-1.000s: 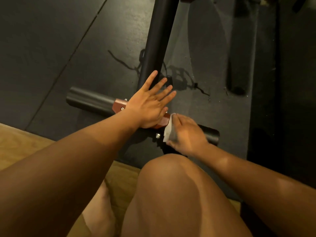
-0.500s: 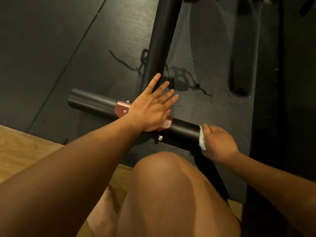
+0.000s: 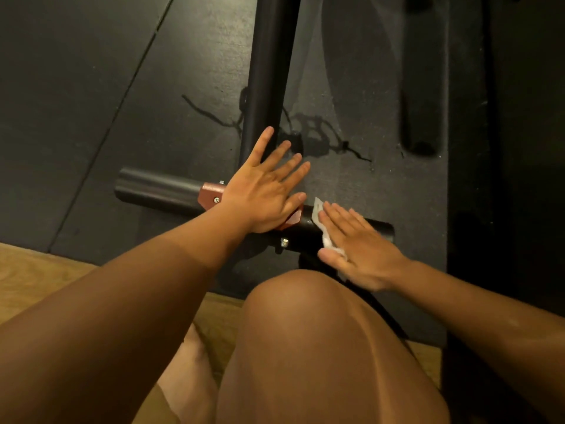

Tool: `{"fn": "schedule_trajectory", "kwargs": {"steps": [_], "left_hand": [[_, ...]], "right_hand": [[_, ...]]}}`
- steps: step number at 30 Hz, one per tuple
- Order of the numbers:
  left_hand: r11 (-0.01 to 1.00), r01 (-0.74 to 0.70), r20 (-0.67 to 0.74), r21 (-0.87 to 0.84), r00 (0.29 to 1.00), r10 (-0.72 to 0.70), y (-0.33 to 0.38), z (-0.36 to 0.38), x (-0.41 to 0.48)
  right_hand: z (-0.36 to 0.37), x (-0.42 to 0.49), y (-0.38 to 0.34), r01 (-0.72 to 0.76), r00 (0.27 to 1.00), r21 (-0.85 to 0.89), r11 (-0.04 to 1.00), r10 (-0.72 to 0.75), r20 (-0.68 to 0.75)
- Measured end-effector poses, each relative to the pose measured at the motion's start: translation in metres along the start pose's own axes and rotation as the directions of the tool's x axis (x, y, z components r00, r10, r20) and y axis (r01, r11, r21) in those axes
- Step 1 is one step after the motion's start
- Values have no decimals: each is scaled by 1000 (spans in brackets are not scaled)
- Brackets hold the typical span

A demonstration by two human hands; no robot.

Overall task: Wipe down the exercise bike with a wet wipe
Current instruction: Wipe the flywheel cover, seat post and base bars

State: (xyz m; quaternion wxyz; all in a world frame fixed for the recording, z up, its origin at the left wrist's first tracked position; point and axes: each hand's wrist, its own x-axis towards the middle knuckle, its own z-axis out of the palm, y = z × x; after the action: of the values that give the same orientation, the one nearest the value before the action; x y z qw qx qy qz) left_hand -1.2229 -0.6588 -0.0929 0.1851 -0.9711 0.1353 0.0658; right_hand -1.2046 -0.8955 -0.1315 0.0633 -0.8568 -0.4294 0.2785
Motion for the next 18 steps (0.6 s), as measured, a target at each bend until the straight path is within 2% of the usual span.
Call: {"fn": "schedule_trajectory", "kwargs": {"steps": [3,6,8,10,13,15,17,18], "left_hand": [[1000,2,-5,-6,1000,-2,0,-1,0],[1000,0,2,-8,1000,0,0,-2,0],[1000,4,4,0,1000,-4,0,-1,1],[1000,2,11,1,1000,-2,0,-2,1],[1000,10,10,7,1000,-10,0,0,0],[1000,7,4,17,1000,-7,0,1,0],[1000,7,-7,11,1000,-7,1,2,1],[1000,7,-10,2,1000,-7,0,1,1]], "right_hand": [[-20,3,16,-69,992,165,984,50,119],[-31,24,5,-183,979,332,925,141,148],[-26,40,-14,-238,969,261,936,212,124],[-10,44,-32,-248,969,45,968,247,23],[8,26,-37,-137,990,-113,984,138,1],[-4,15,-28,-59,997,-12,998,59,39],[-22,12,-17,-69,991,170,983,48,124],[-28,14,-10,-82,988,203,976,52,146]]}}
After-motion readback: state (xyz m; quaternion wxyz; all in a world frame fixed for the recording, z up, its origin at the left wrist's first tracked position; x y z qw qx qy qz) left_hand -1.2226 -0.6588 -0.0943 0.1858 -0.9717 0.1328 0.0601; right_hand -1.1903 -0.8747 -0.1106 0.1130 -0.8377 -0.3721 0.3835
